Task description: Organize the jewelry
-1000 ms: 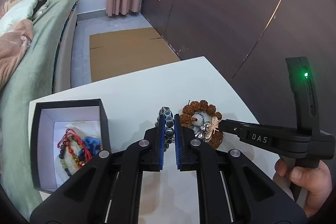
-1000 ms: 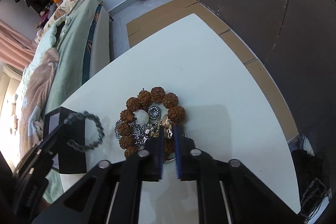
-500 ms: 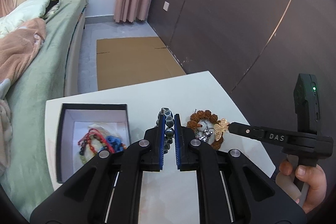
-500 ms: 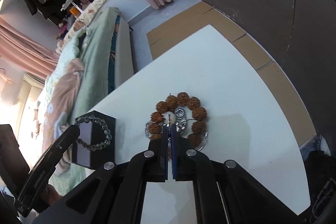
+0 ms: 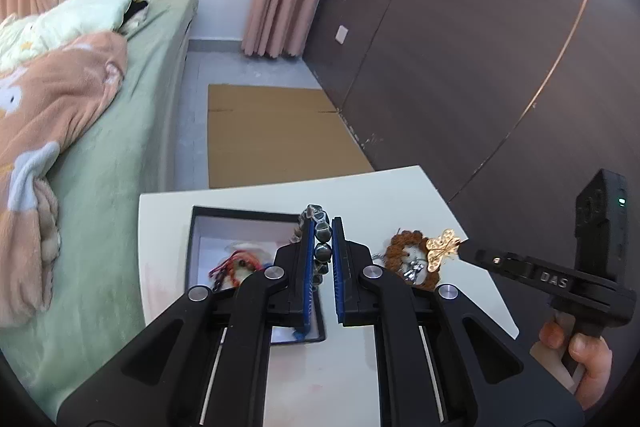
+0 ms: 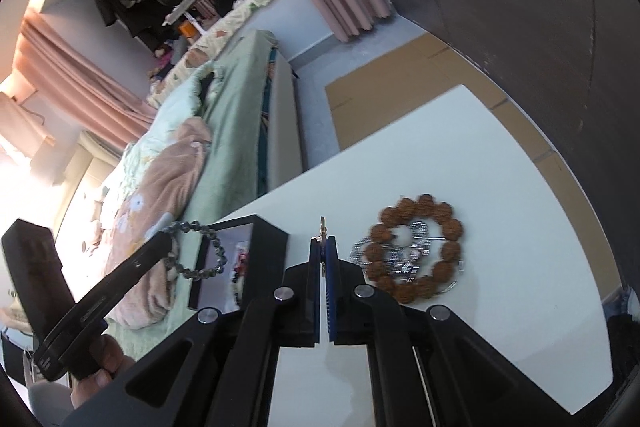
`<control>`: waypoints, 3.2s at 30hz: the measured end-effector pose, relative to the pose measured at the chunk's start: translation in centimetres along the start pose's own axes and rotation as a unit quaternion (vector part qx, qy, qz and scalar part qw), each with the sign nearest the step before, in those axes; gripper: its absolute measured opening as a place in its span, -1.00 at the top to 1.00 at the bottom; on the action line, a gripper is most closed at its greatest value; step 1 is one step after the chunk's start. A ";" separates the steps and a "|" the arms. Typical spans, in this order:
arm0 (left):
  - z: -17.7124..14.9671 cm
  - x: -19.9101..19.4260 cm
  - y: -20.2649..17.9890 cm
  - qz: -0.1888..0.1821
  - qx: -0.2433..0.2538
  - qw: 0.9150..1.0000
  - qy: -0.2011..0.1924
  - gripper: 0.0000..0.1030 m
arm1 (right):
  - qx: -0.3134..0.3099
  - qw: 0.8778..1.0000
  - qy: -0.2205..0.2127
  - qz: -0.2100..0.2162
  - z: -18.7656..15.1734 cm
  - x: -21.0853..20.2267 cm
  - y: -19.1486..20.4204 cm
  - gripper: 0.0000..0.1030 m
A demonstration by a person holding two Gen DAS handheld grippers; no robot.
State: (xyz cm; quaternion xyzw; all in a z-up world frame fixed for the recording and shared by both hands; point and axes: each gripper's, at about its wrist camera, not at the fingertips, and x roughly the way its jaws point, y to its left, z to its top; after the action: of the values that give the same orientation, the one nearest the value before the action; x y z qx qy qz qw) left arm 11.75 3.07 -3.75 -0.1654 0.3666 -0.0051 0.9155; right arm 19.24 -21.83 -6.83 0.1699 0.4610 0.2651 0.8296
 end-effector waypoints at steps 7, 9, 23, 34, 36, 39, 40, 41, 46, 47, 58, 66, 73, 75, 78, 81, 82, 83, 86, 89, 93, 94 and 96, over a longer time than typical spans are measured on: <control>-0.3 -0.4 2.1 0.040 -0.018 0.999 0.006 -0.06 | -0.025 1.000 0.000 0.017 -0.5 0.5 2.6 0.96; -0.2 -1.0 2.3 0.046 -0.015 0.999 0.000 -0.16 | -0.032 0.999 0.000 0.023 -0.6 0.7 3.3 0.96; -0.1 -4.4 5.8 0.067 -0.061 0.995 -0.035 -0.61 | -0.070 0.995 -0.019 0.075 -1.9 2.3 8.7 0.95; -0.3 -4.9 6.6 0.072 -0.071 0.994 -0.035 -0.66 | -0.073 0.994 -0.024 0.075 -1.8 2.5 8.6 -0.48; -0.3 -4.9 6.4 0.070 -0.072 0.994 -0.035 -0.68 | -0.061 0.995 -0.023 0.080 -1.5 1.6 7.5 -0.48; -0.4 -4.7 5.9 0.065 -0.070 0.995 -0.034 -0.69 | -0.048 0.997 -0.023 0.059 -1.3 0.9 6.1 -0.48; -0.4 -4.7 5.8 0.065 -0.068 0.995 -0.034 -0.69 | -0.043 0.998 -0.020 0.050 -1.2 0.8 5.5 -0.48; -0.4 -4.6 5.6 0.064 -0.067 0.995 -0.033 -0.69 | -0.036 0.998 -0.018 0.046 -1.2 0.6 5.0 -0.48; -0.5 -4.0 4.3 0.056 -0.056 0.996 -0.027 -0.69 | -0.025 0.999 -0.012 0.022 -1.2 -0.6 3.1 -0.48; -0.5 -3.8 4.1 0.054 -0.053 0.997 -0.026 -0.69 | -0.022 1.000 -0.011 0.018 -1.3 -0.9 2.7 -0.48; -1.0 -1.4 -0.2 0.028 -0.020 0.999 -0.008 -0.69 | 0.042 0.999 0.002 -0.025 -1.1 -3.0 -3.3 -0.48; -1.6 1.2 -4.1 0.003 0.013 1.000 0.007 -0.61 | 0.085 0.995 -0.012 -0.053 -0.5 -4.5 -6.9 -0.39; -2.3 4.8 -6.4 -0.013 0.033 0.998 0.046 -0.34 | 0.107 0.992 -0.018 -0.069 0.3 -5.2 -8.9 -0.33; -2.6 6.1 -6.9 -0.020 0.032 0.997 0.062 -0.17 | 0.111 0.991 -0.015 -0.070 0.5 -5.1 -9.4 -0.30; -3.0 7.8 -7.4 -0.023 0.030 0.996 0.084 0.06 | 0.108 0.991 -0.011 -0.079 0.8 -5.0 -9.7 -0.29; -3.5 9.4 -7.7 -0.026 0.027 0.994 0.100 0.12 | 0.105 0.990 -0.004 -0.095 1.1 -4.6 -10.2 -0.29; -3.7 9.9 -7.9 -0.027 0.027 0.994 0.105 0.14 | 0.104 0.990 0.000 -0.098 1.2 -4.4 -10.4 -0.29; -3.8 10.3 -8.0 -0.027 0.028 0.993 0.108 0.14 | 0.104 0.989 0.003 -0.101 1.3 -4.2 -10.5 -0.29; -4.1 11.5 -8.5 -0.028 0.031 0.992 0.117 0.15 | 0.100 0.989 0.007 -0.105 1.6 -3.8 -10.6 -0.29; -4.3 12.6 -8.8 -0.028 0.034 0.991 0.126 0.14 | 0.096 0.990 0.009 -0.104 1.9 -3.6 -10.4 -0.29; -4.8 13.8 -8.9 -0.028 0.028 0.989 0.141 0.14 | 0.091 0.990 0.011 -0.104 2.1 -3.4 -10.3 -0.29; -5.0 14.1 -9.0 -0.028 0.026 0.989 0.145 0.14 | 0.090 0.990 0.011 -0.104 2.1 -3.4 -10.2 -0.29; -5.3 14.5 -9.3 -0.022 0.031 0.988 0.148 0.18 | 0.089 0.991 0.010 -0.103 2.1 -3.5 -10.2 -0.30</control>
State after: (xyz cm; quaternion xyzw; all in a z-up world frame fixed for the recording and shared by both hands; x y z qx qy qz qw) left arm 19.83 -9.25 -14.18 -0.1427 0.4941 -0.0608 0.8554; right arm 22.40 -32.11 -8.77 0.1919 0.5062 0.1379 0.8294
